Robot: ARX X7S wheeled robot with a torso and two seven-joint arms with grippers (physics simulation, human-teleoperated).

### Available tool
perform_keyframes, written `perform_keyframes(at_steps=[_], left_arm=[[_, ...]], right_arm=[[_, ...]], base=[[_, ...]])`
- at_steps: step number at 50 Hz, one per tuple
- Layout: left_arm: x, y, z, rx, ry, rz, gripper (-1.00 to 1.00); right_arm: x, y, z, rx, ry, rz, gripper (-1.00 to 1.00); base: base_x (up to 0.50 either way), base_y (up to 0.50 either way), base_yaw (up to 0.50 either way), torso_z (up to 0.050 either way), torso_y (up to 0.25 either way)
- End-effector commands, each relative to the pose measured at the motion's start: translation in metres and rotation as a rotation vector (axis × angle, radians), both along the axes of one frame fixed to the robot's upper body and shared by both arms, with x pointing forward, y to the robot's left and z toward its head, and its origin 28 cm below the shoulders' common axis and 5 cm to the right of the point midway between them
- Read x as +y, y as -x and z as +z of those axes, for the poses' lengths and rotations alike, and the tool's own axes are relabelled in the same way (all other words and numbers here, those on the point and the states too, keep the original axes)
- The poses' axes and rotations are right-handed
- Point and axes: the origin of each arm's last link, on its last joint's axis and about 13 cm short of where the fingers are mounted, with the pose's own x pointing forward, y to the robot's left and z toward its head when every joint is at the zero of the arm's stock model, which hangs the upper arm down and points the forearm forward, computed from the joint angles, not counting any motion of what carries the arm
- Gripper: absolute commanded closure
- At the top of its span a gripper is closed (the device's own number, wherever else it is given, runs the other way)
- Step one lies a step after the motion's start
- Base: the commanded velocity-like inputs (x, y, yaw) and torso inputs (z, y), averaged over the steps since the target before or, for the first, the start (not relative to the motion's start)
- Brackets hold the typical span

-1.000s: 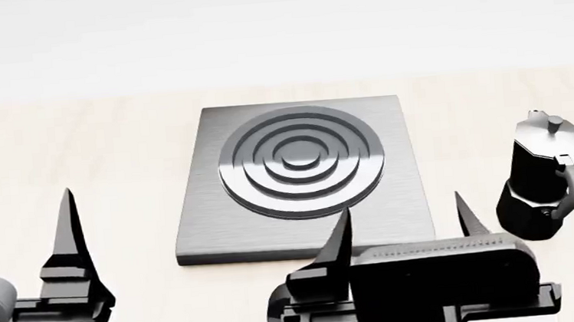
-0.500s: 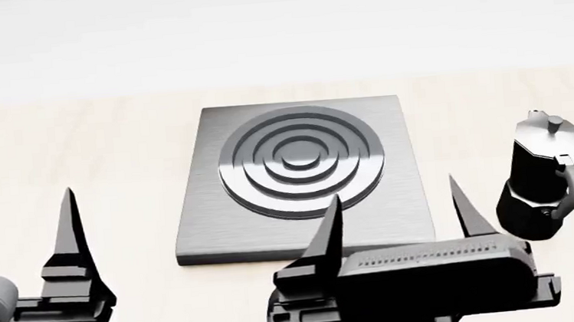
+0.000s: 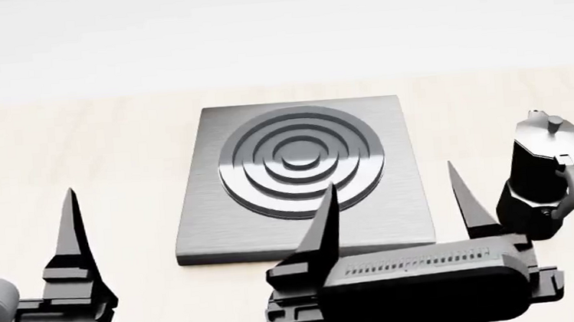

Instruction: Turn on the stove.

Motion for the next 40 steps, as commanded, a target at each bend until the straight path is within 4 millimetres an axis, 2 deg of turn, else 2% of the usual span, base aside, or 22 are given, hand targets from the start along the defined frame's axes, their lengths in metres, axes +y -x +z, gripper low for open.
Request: perform_keyframes(at_steps=[1,40], left_arm=[[0.000,0.001,0.001,-0.002,-0.001,-0.001,-1.00],[-0.001,0.006,0.008,-0.027,0.002,-0.008,-1.00]], right_arm=[[0.000,0.001,0.003,-0.032,0.015,-0.007,-1.00],[0.004,0.010,0.015,-0.104,0.041,0.003,-1.00]], base=[[0.00,0.00,0.00,0.000,0.000],[0.00,0.00,0.00,0.000,0.000]])
